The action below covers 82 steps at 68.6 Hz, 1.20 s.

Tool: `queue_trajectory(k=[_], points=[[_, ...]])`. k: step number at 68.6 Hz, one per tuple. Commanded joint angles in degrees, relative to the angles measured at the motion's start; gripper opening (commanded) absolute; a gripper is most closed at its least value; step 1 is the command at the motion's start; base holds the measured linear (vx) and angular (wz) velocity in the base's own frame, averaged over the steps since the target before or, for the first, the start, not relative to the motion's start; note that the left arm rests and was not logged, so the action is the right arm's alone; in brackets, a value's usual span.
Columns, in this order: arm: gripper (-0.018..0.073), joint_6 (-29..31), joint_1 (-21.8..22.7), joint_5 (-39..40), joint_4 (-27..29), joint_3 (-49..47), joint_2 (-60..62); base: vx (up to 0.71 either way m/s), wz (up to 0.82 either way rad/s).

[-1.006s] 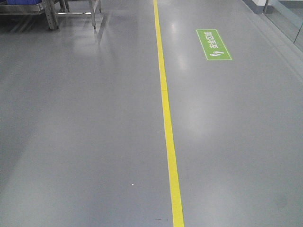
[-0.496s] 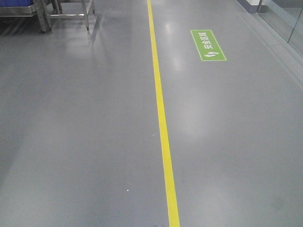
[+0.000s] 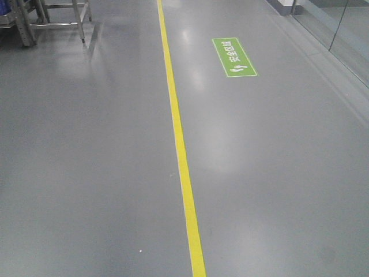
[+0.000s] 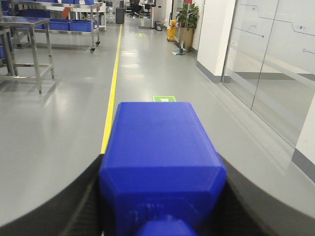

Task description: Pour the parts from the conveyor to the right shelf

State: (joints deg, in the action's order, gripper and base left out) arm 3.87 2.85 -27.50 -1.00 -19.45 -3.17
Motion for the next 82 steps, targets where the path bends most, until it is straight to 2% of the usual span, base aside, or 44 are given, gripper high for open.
queue_trajectory(k=[1,30,82], points=[[-0.0006,0.03,0.07,4.68,-0.24,-1.65,-0.87,0.24,-0.14],[-0.0006,0.02,0.07,4.68,-0.19,-1.65,-0.87,0.33,-0.12],[-0.0006,0.02,0.07,4.68,-0.19,-1.65,-0.87,0.44,0.06]])
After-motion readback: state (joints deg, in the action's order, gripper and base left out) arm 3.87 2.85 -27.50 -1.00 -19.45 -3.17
